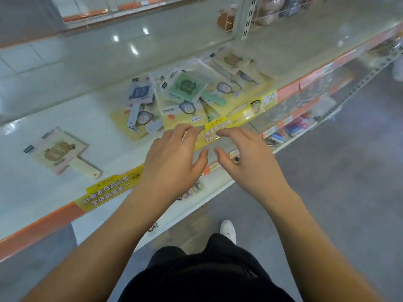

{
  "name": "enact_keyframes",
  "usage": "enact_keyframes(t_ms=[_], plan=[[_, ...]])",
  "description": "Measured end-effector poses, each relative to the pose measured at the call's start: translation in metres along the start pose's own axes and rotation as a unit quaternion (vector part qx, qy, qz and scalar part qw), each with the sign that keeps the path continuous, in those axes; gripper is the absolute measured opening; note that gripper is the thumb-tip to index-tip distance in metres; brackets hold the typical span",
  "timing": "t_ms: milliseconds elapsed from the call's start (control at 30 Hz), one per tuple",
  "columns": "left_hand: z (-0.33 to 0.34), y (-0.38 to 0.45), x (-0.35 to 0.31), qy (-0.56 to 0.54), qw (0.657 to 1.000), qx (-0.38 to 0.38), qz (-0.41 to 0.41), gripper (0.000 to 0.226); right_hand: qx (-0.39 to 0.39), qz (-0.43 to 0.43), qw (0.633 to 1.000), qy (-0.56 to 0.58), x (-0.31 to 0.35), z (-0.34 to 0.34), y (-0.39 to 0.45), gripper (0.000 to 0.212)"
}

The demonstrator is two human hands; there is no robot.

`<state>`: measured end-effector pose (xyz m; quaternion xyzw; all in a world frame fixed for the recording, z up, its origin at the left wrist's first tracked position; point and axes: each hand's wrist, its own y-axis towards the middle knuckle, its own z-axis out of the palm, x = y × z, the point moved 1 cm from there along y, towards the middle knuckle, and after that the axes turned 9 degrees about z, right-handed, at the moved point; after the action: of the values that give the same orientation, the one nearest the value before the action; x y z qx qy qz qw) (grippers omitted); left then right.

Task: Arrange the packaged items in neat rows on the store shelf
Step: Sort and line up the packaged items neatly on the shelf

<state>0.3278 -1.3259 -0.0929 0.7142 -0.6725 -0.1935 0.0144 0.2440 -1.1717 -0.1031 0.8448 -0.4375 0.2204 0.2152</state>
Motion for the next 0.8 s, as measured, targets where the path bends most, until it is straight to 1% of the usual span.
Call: enact_keyframes(t_ms=[100, 167, 233, 333, 467, 600, 700, 800], plan=[[0.013, 0.024, -0.017, 0.027, 0.999, 0.005, -0.043, 0.046, 0.019, -0.020, 1.000, -0.014, -0.029, -0.010, 0.027, 0.033], [0.019, 0.033, -0.021, 0.035, 0.997, 0.005, -0.068, 0.044, 0.017, -0.039, 0.999, -0.016, -0.041, -0.010, 0.041, 0.033], [0.024, 0.042, -0.024, 0.048, 0.995, 0.004, -0.090, 0.045, 0.023, -0.054, 0.998, -0.011, -0.050, -0.010, 0.056, 0.032], [0.028, 0.053, -0.026, 0.057, 0.988, -0.006, -0.142, 0.048, 0.051, -0.092, 0.994, 0.013, -0.060, -0.006, 0.078, 0.032], [0.026, 0.054, -0.025, 0.074, 0.977, -0.031, -0.196, 0.048, 0.083, -0.139, 0.986, 0.034, -0.059, 0.004, 0.097, 0.032], [0.022, 0.050, -0.015, 0.085, 0.964, -0.034, -0.250, 0.048, 0.116, -0.152, 0.981, 0.036, -0.051, 0.013, 0.109, 0.033], [0.021, 0.046, -0.006, 0.080, 0.961, -0.033, -0.261, 0.049, 0.114, -0.157, 0.980, 0.038, -0.044, 0.024, 0.116, 0.033], [0.019, 0.045, 0.005, 0.060, 0.962, -0.041, -0.262, 0.040, 0.118, -0.155, 0.981, 0.021, -0.035, 0.029, 0.121, 0.032]])
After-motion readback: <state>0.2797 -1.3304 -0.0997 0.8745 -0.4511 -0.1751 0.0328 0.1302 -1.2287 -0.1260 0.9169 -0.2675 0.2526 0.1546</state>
